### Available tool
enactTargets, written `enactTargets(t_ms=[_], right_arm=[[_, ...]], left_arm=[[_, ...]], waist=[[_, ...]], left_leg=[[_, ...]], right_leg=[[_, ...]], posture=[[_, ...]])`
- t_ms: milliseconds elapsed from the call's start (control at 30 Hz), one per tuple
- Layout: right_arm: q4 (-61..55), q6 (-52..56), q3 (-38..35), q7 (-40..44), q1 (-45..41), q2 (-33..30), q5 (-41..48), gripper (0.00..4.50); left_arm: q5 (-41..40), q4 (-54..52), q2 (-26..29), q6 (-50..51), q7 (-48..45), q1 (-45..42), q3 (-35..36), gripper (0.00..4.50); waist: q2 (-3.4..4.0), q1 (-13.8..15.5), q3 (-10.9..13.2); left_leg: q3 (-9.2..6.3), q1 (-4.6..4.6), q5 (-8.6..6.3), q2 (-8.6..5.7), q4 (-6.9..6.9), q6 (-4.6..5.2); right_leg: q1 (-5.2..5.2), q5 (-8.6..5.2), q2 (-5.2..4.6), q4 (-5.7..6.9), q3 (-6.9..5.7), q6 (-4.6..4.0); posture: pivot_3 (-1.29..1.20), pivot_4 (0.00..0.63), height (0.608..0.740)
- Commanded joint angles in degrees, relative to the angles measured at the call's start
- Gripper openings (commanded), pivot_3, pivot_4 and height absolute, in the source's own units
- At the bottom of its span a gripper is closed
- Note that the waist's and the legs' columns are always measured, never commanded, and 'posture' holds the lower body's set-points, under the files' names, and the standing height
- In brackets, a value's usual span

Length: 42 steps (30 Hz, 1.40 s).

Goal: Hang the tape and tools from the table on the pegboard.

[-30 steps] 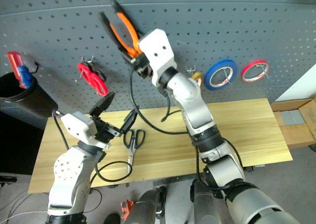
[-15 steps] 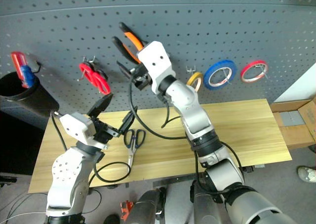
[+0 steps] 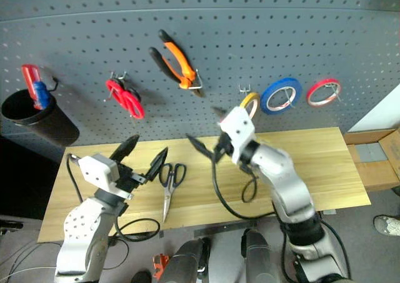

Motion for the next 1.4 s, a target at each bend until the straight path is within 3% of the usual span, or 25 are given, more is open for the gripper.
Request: enactTargets(t_ms=[33,167,333,500,633,833,1133,1400], right_arm=[[-5.7,11.5,3.2,4.6,5.0,-5.4,4.8,4.44],[-3.7,14.7,4.6,0.3,5.6,-6.0,1.6,4.44],[-1.0,9.8,3.0,-1.3,5.7,-4.1,0.8,4.44],[-0.9,7.5,2.8,-1.3,5.5,-3.3,1.1,4.44],[-1.9,6.0,1.5,-0.4,4.6,-2.2,3.1,4.44],[-5.4,2.9,3.6,5.3,4.7,-4.4,4.7,4.44],[-4.9,2.8,6.5,4.6,5.4,-6.1,1.1,4.44],[-3.3,1.5,7.9,3.9,5.9,-8.0,-3.3,4.44]], left_arm=[[0.5,-0.3,1.8,7.1,1.7,2.7,0.7,4.12],[-1.2,-2.5,3.2,19.2,4.3,3.4,0.6,4.12],[-1.3,-5.1,5.2,33.2,6.9,1.4,0.2,4.12],[4.4,-6.5,8.9,46.5,11.2,0.3,-4.8,4.12],[3.9,-6.8,8.2,53.8,11.6,-1.6,-8.0,4.12],[4.1,-6.3,6.5,57.1,11.7,-4.0,-11.2,4.12],[7.4,0.4,3.6,61.8,15.7,-11.2,-13.0,4.12],[8.4,2.5,1.6,63.7,16.4,-12.3,-14.4,4.12]], waist=[[-0.02,0.2,0.0],[-0.01,0.1,0.0],[-0.03,0.4,0.0],[-0.03,0.4,0.0],[-0.03,0.4,0.0],[-0.03,0.4,0.0],[-0.03,0.4,0.0],[-0.04,0.3,0.0]], left_leg=[[0.00,0.00,-0.01,0.00,0.02,0.02],[0.01,0.05,-0.02,0.01,0.07,0.05],[-0.05,0.45,-0.03,0.02,0.05,0.04],[-0.02,0.46,-0.03,0.00,0.06,0.02],[-0.04,0.45,-0.03,0.00,0.04,0.02],[-0.05,0.45,-0.03,0.01,0.04,0.01],[-0.04,0.45,-0.03,-0.01,0.06,0.01],[-0.04,0.44,-0.03,0.00,0.04,0.00]], right_leg=[[0.02,0.00,0.00,-0.02,-0.01,0.00],[0.05,0.01,0.00,0.07,-0.01,0.02],[0.50,0.06,0.01,0.01,-0.08,0.09],[0.51,0.07,0.01,-0.01,-0.05,0.10],[0.49,0.07,0.01,-0.03,-0.05,0.10],[0.50,0.07,0.01,-0.04,-0.06,0.10],[0.51,0.07,-0.01,-0.04,-0.05,0.10],[0.50,0.07,-0.01,-0.08,-0.05,0.10]], posture=[[-0.04,0.294,0.740],[-0.04,0.297,0.740],[-0.03,0.296,0.740],[-0.03,0.297,0.740],[-0.04,0.299,0.740],[-0.05,0.305,0.740],[-0.07,0.309,0.740],[-0.08,0.305,0.740]])
